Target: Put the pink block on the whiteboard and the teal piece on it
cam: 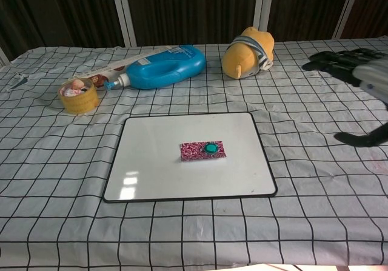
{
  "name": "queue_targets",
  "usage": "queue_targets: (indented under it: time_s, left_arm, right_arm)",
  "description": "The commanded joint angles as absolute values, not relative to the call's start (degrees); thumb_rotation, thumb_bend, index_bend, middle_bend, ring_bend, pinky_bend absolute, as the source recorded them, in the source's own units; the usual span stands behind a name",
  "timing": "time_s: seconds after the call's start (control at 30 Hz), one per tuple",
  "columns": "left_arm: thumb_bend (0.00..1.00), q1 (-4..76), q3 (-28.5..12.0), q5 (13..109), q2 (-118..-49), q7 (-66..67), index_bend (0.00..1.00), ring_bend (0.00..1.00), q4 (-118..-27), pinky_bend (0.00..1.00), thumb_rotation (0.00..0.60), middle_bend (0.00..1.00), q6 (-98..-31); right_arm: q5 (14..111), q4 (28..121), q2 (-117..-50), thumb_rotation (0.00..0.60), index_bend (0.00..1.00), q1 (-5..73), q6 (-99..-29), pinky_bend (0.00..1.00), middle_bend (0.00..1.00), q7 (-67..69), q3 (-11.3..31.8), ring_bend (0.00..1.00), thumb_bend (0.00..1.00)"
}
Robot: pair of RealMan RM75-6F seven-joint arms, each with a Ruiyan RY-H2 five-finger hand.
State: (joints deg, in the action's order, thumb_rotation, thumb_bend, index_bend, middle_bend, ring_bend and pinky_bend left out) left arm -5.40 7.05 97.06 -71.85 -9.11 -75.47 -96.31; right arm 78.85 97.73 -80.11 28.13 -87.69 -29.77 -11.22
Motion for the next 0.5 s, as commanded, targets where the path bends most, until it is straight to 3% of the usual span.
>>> queue_targets:
  time_s: [0.03, 0.23, 0.5]
  left_arm:
    - [0.35, -5.8, 7.0, 97.1, -72.0, -7.4, 0.0, 0.0, -75.8, 0.0, 0.6, 0.0, -96.7]
    - [0.35, -5.7, 6.9, 98.2, -72.1, -5.9, 0.0, 0.0, -76.3, 0.0, 0.6, 0.0, -97.2]
    - [0.35, -5.8, 7.3, 98.7, -72.5, -4.0, 0.0, 0.0, -76.4, 0.0, 0.6, 0.0, -96.7]
  right_arm:
    - [84.7, 90.5, -74.4, 0.6, 0.05, 16.4, -97.5, 0.0, 0.0, -19.2, -17.9, 0.0, 0.2]
    - [85.9, 80.5, -76.9, 0.6, 0.05, 11.0, -99.4, 0.0, 0.0, -8.6, -15.6, 0.0, 0.2]
    - [89.0, 79.3, -76.6, 0.6, 0.05, 9.6, -97.0, 0.0, 0.0, -7.0, -13.6, 0.0, 0.2]
